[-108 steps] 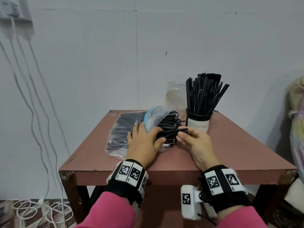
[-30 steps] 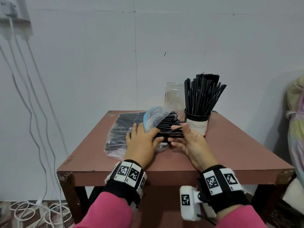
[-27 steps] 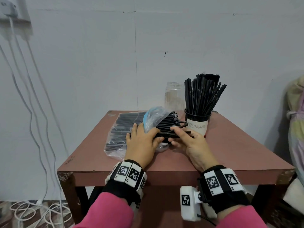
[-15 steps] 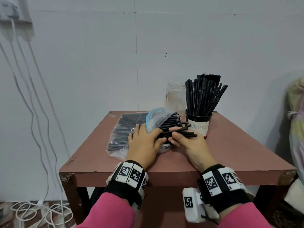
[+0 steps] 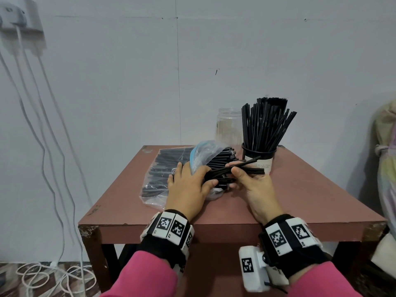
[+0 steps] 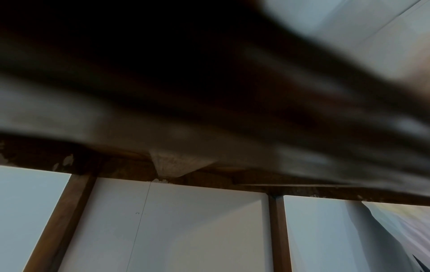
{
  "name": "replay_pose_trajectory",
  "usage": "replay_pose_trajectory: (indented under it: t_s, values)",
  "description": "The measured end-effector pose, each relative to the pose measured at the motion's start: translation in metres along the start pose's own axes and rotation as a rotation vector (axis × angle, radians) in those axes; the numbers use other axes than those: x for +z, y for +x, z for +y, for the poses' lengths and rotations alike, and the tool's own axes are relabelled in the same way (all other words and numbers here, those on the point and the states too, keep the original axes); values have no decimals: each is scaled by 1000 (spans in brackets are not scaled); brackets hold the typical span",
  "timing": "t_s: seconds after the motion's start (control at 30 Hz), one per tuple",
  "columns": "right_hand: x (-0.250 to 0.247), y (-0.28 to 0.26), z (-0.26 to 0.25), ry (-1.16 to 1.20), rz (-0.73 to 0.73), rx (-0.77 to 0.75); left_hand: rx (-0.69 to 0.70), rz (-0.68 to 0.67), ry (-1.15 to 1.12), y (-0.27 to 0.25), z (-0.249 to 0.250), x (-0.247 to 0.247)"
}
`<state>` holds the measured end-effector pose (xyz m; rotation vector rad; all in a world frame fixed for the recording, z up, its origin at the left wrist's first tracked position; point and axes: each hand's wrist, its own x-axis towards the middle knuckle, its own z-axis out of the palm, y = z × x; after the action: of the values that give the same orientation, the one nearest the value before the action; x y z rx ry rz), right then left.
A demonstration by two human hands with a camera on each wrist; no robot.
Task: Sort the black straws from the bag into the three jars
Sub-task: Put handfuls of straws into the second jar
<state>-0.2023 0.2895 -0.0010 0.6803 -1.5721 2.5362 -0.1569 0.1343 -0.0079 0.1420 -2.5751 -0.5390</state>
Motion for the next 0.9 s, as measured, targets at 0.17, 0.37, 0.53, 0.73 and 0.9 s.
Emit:
replay_pose_trajectory:
  t_s: [0.17,0.37,0.53,0.73,0.9]
  values:
    - [-8,3,-12,-5,133,-47,-2,10,-23,0,-1,-1]
    - [-37,21,-70,-202,217,-168,-6,2,-10,0,-1,0]
    - [-50,52,-136,-433,286,-319,-14,-7,-1,0,-1,0]
    - [-33,95,-174,-860,296,-367,-17,-6,2,0,-1,1]
    - [-9,117,-152,-1205,226,-219,-18,-17,0,0,0,0]
